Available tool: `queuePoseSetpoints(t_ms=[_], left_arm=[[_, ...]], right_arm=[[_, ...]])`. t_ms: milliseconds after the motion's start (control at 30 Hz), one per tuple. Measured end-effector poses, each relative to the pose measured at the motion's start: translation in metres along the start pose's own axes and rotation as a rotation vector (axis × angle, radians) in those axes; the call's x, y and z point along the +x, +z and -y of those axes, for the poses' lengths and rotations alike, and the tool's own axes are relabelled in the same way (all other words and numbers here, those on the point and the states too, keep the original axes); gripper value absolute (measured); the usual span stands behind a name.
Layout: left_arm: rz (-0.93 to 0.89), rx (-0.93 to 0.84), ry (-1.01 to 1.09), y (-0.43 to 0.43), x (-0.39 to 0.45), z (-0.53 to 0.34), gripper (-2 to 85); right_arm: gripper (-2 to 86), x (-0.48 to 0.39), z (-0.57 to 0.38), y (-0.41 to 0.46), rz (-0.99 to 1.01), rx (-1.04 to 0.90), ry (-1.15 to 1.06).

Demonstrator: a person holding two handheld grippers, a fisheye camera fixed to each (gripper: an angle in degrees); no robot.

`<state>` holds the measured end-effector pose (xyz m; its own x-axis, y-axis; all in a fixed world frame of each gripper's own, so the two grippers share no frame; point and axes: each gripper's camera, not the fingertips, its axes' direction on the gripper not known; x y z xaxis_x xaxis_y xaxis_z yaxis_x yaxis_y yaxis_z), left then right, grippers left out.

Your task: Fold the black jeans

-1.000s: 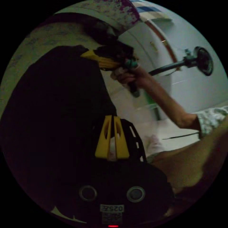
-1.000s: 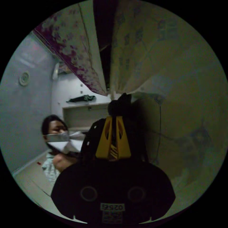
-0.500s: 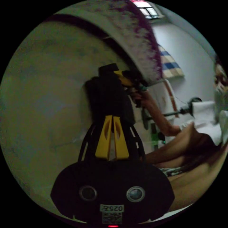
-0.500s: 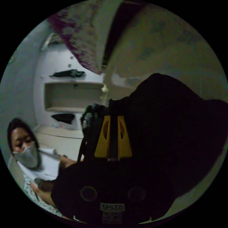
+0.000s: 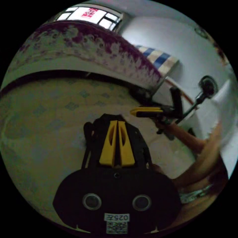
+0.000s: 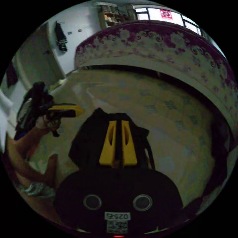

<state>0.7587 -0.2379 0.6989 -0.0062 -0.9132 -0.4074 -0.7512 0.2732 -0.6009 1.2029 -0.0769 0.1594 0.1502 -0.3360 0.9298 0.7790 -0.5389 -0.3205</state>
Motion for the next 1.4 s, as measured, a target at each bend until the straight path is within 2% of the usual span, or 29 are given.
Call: queuePoseSetpoints(t_ms=[33,67,100,133,167,233,267,333,367,433,500,533,567,600,733,767,833,867,900,967,1000,1067,1133,1233,1267,1300,1367,1400], left_arm=[[0.052,-0.045,0.006,0.019,0.001,0.007,-1.0],[0.167,-0.175,0.022,0.063,-0.005,0.015,-1.1],[0.273,-0.354,0.0,0.112,-0.023,0.014,-1.0],[0.238,-0.401,-0.001,0.127,-0.031,0.011,-1.0],[0.196,-0.263,-0.052,0.12,-0.043,0.01,-0.9],[0.139,-0.267,-0.208,0.108,-0.058,0.012,-0.9],[0.134,-0.21,-0.269,0.091,-0.057,0.008,-0.9],[0.161,-0.145,-0.295,0.065,-0.044,0.002,-0.9],[0.134,-0.11,-0.281,0.055,-0.033,-0.002,-0.9],[0.07,-0.147,-0.231,0.062,-0.013,-0.008,-0.9],[0.214,-0.349,-0.152,0.113,0.002,-0.024,-0.9],[0.21,-0.349,-0.129,0.123,0.004,-0.031,-0.9],[0.193,-0.265,-0.163,0.119,0.004,-0.038,-0.9],[0.153,-0.271,-0.255,0.11,0.002,-0.037,-0.9],[0.273,-0.185,-0.249,0.062,0.039,-0.042,-0.8],[0.282,-0.21,-0.227,0.062,0.049,-0.05,-0.8],[0.311,-0.382,-0.194,0.09,0.051,-0.067,-0.8],[0.339,-0.421,-0.164,0.103,0.052,-0.078,-0.8],[0.388,-0.307,-0.157,0.078,0.063,-0.078,-0.9],[0.43,-0.196,-0.155,0.043,0.08,-0.063,-0.9],[0.376,-0.062,-0.112,0.019,0.095,-0.052,-0.9],[0.254,0.042,-0.047,0.007,0.107,-0.033,-0.9],[0.207,-0.034,-0.004,0.027,0.106,-0.011,-0.9],[0.276,-0.257,0.0,0.096,0.083,0.004,-0.9],[0.354,-0.369,-0.021,0.124,0.067,0.003,-0.9],[0.342,-0.421,-0.111,0.139,0.049,0.0,-0.9],[0.275,-0.381,-0.302,0.127,0.029,0.001,-0.9],[0.295,-0.322,-0.398,0.11,0.025,-0.001,-0.9]], right_arm=[[0.2,-0.007,0.001,0.015,-0.032,-0.023,-0.005],[-0.4,-0.021,0.003,0.055,-0.056,-0.128,-0.052],[-0.6,-0.028,0.002,0.11,-0.059,-0.339,-0.06],[-0.8,-0.03,0.001,0.126,-0.061,-0.383,-0.045],[-0.8,-0.033,0.001,0.117,-0.051,-0.193,-0.034],[-0.9,-0.032,0.012,0.118,0.04,-0.293,0.012],[-0.9,-0.032,0.016,0.111,0.098,-0.331,0.022],[-0.9,-0.029,0.012,0.093,0.194,-0.264,0.093],[-0.9,-0.029,0.005,0.084,0.304,-0.18,0.111],[-0.9,-0.029,-0.005,0.095,0.395,-0.152,0.172],[-0.9,-0.054,-0.019,0.154,0.246,-0.367,0.029],[-0.9,-0.057,-0.023,0.163,0.246,-0.359,0.046],[-1.0,-0.054,-0.025,0.161,0.278,-0.307,0.14],[-1.0,-0.058,-0.024,0.153,0.288,-0.297,0.136],[-1.0,-0.081,-0.039,0.11,0.099,-0.134,0.128],[-1.0,-0.087,-0.048,0.116,0.063,-0.158,0.12],[-0.9,-0.096,-0.063,0.154,0.062,-0.281,0.058],[-1.0,-0.098,-0.071,0.164,0.074,-0.224,0.047],[-1.0,-0.098,-0.067,0.164,0.085,-0.23,0.057],[-1.0,-0.105,-0.05,0.148,0.059,-0.208,0.015],[-1.0,-0.11,-0.04,0.126,0.011,-0.076,-0.002],[-1.0,-0.114,-0.022,0.112,-0.044,0.053,-0.027],[-1.0,-0.11,0.002,0.131,-0.07,0.024,-0.054],[-1.0,-0.09,0.029,0.206,-0.041,-0.166,-0.037],[-1.0,-0.081,0.03,0.243,-0.024,-0.268,-0.03],[-1.0,-0.069,0.034,0.247,0.022,-0.218,0.051],[-1.0,-0.047,0.042,0.25,0.136,-0.282,0.206],[-1.0,-0.035,0.039,0.238,0.201,-0.199,0.285]])
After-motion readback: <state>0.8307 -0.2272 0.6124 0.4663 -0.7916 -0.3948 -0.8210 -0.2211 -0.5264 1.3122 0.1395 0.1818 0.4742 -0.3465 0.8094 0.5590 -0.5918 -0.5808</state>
